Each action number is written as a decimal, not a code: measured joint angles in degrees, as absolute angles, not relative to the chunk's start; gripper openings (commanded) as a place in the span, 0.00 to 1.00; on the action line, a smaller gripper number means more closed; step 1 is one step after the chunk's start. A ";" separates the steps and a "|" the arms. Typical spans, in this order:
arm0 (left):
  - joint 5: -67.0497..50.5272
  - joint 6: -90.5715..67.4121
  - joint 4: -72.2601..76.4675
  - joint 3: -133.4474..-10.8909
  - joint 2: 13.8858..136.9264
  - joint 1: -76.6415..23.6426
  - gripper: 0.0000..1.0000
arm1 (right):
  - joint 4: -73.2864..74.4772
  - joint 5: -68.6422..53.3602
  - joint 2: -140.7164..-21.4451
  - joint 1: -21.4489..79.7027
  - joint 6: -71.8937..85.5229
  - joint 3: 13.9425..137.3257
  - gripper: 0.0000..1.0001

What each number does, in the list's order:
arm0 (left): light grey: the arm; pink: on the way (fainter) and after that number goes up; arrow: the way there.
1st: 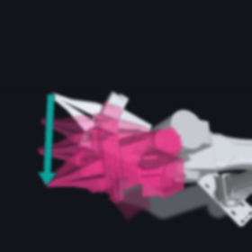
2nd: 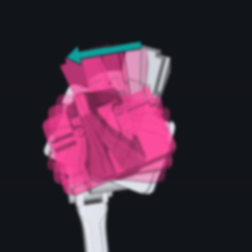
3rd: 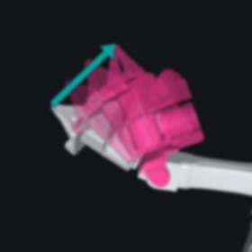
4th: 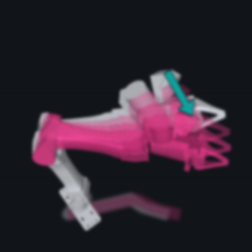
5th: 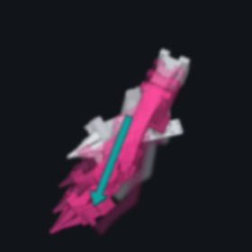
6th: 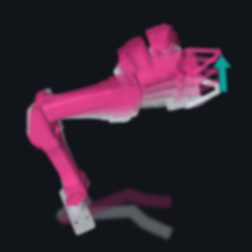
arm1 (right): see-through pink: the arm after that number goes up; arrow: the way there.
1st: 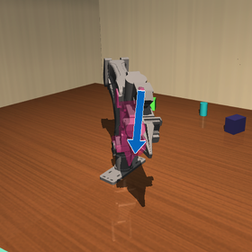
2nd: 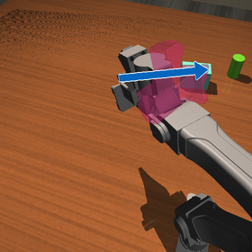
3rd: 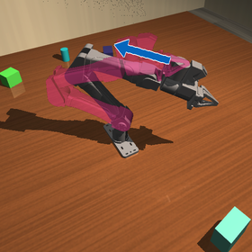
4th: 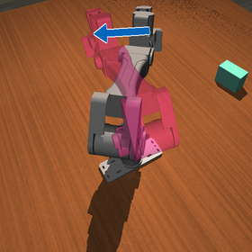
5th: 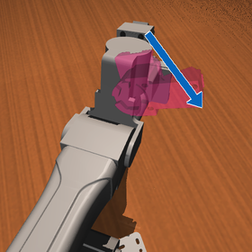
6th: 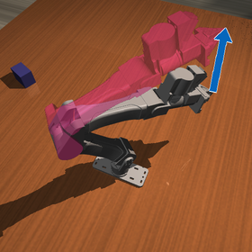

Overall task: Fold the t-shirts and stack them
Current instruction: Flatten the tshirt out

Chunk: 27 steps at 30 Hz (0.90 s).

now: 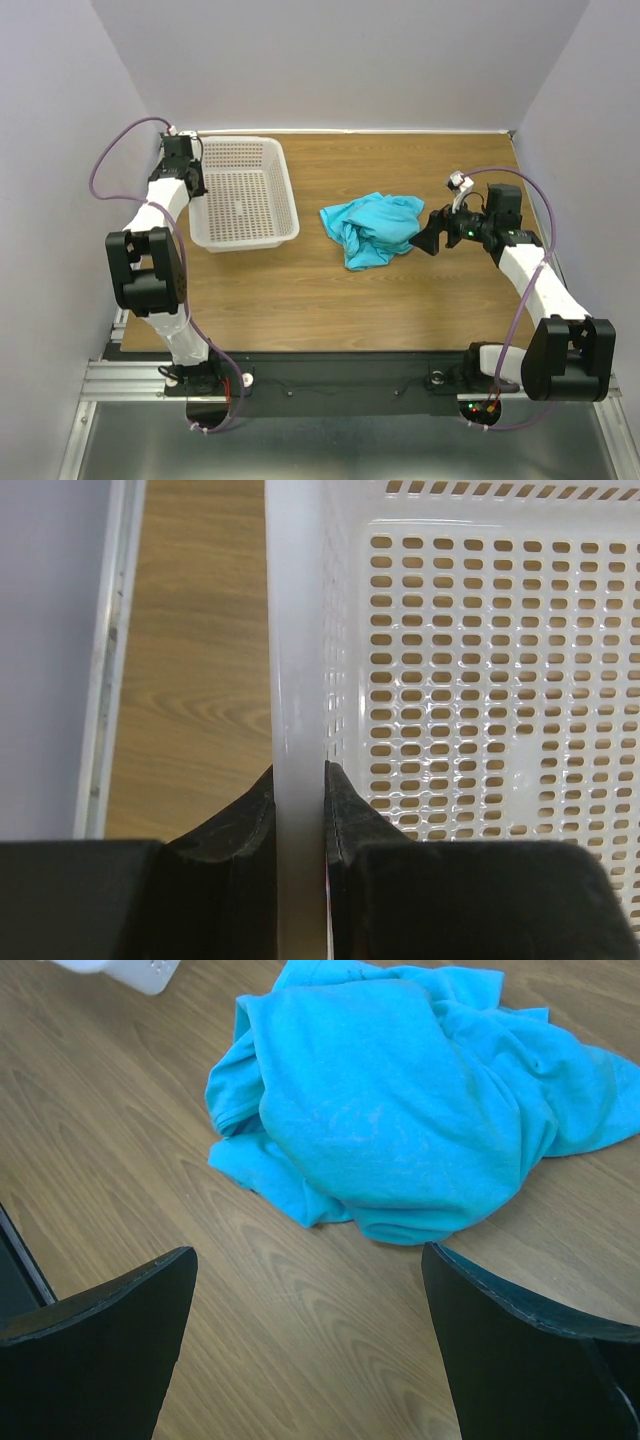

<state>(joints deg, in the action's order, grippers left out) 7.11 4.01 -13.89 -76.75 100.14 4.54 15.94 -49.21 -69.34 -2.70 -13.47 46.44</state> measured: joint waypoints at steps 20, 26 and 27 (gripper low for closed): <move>14.48 9.32 -12.47 -93.60 108.14 9.56 0.97 | 15.92 -49.56 -69.34 -3.05 -13.37 46.44 1.00; 3.90 7.05 -11.55 -86.54 100.71 8.21 0.99 | 15.92 -49.56 -69.34 -3.16 -13.39 46.44 1.00; 2.66 6.68 -11.66 -84.88 98.24 6.83 0.99 | 15.94 -49.56 -69.34 -3.22 -13.39 46.44 1.00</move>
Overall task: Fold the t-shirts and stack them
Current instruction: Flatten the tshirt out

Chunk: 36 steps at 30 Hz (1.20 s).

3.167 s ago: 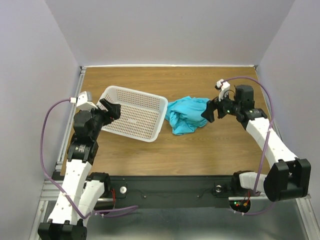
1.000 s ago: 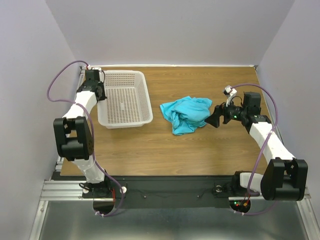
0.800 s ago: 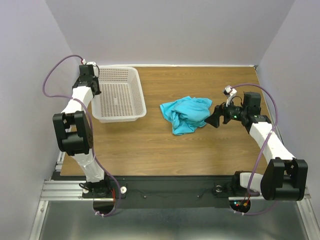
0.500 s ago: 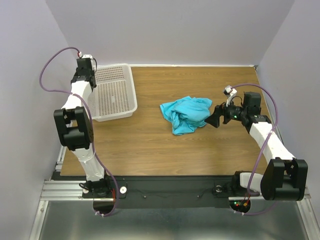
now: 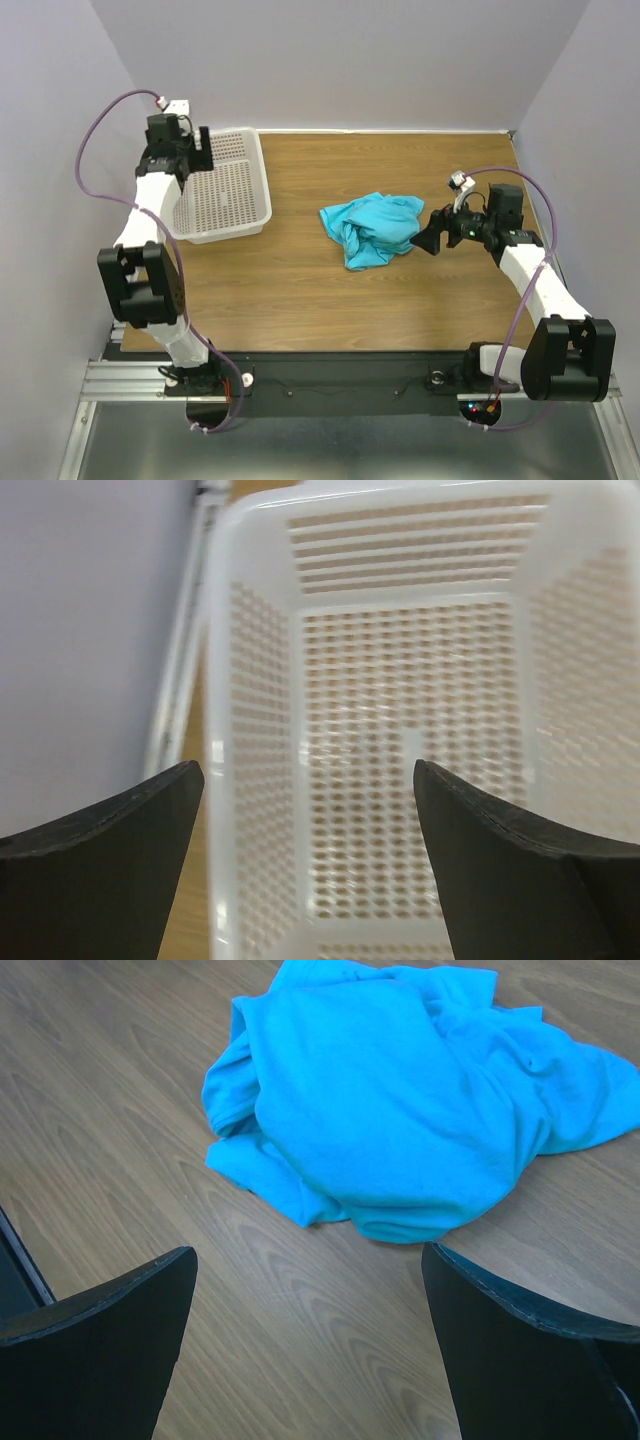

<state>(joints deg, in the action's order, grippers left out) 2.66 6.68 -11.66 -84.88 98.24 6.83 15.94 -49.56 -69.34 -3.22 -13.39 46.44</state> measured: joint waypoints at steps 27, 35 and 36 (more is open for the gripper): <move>22.11 -13.15 -20.69 -87.94 112.46 -21.63 0.32 | 15.92 -49.56 -69.34 -4.03 -13.74 46.44 1.00; 28.82 -8.12 -22.02 -93.21 115.72 -21.26 0.00 | 15.92 -49.54 -69.34 -4.19 -13.74 46.44 1.00; 30.00 -7.25 -21.91 -93.45 116.33 -21.26 0.00 | 15.92 -49.56 -69.34 -4.21 -13.74 46.44 1.00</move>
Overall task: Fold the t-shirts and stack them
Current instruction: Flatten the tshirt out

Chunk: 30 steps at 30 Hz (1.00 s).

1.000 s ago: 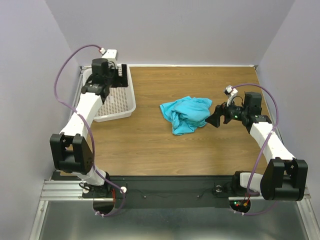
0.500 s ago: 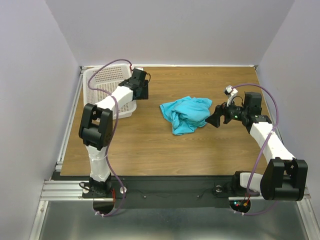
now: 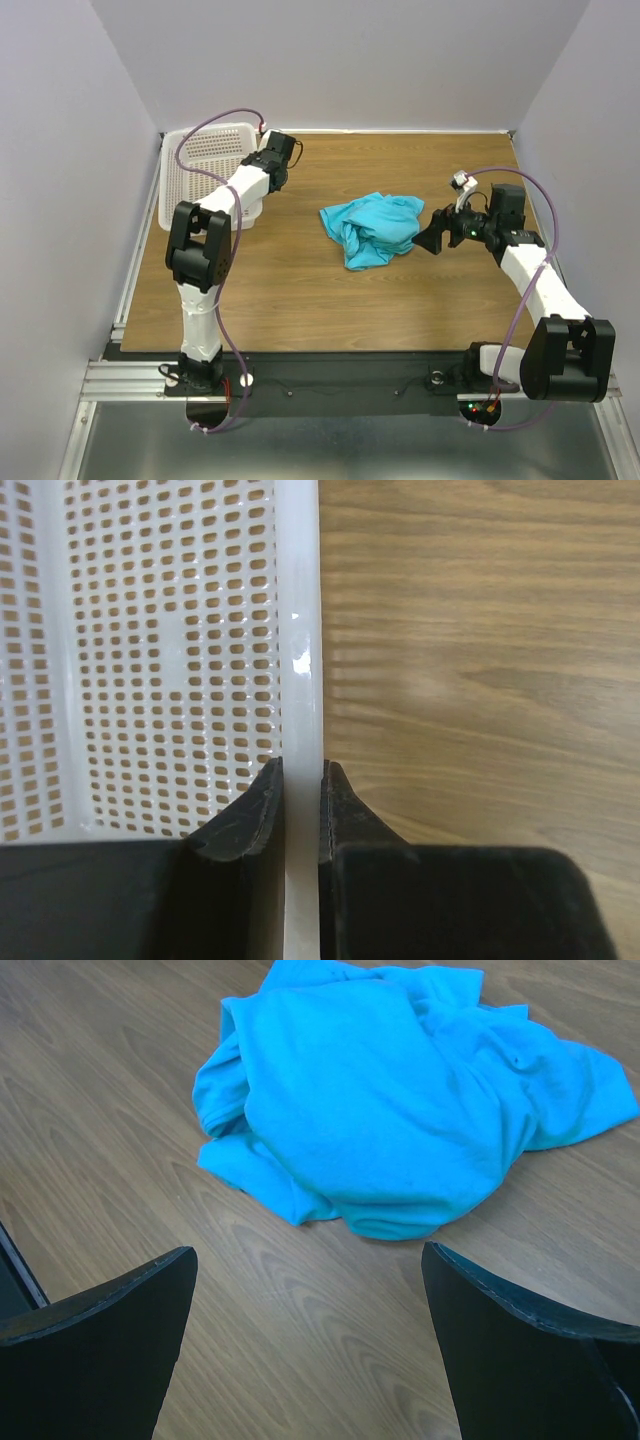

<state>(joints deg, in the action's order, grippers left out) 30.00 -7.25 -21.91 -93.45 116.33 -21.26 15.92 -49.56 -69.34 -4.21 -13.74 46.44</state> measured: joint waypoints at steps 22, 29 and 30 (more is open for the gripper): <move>28.60 11.18 -15.16 -97.01 120.70 -12.43 0.00 | 15.86 -59.44 -70.15 -9.80 -17.15 45.89 1.00; 27.94 11.99 -15.20 -101.08 123.57 -10.85 0.10 | 15.73 -61.80 -70.13 -11.44 -17.65 44.42 1.00; 27.90 12.12 -15.20 -102.13 124.29 -10.87 0.11 | 15.81 -62.11 -70.11 -11.73 -17.72 44.03 1.00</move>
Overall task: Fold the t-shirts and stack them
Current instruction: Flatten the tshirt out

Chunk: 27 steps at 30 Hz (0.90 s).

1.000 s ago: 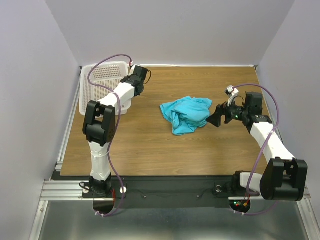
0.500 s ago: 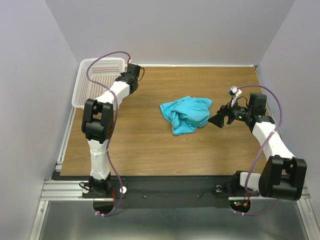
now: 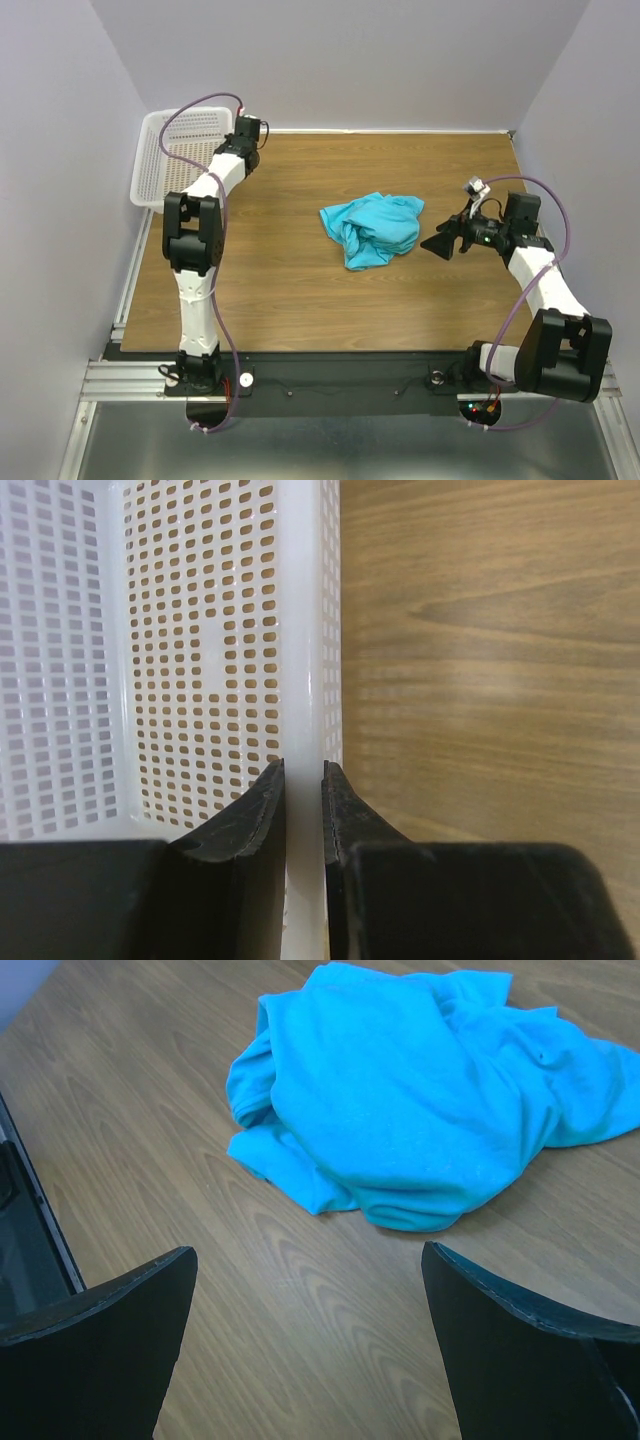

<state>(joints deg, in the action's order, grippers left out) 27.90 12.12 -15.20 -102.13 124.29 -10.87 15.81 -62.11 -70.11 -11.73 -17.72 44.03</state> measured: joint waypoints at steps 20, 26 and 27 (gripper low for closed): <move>25.10 13.06 -17.23 -110.67 129.40 -8.99 0.39 | 15.79 -65.23 -70.08 -13.93 -18.09 43.35 1.00; 25.28 13.02 -17.37 -110.65 129.29 -8.51 0.48 | 15.79 -65.80 -70.06 -14.28 -18.26 43.35 1.00; 25.30 12.97 -17.34 -110.59 129.21 -8.51 0.50 | 15.79 -65.82 -70.02 -14.31 -18.28 43.33 1.00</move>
<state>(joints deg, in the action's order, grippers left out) 25.30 12.97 -17.34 -110.59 129.21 -8.51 15.79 -65.82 -70.02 -14.31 -18.28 43.33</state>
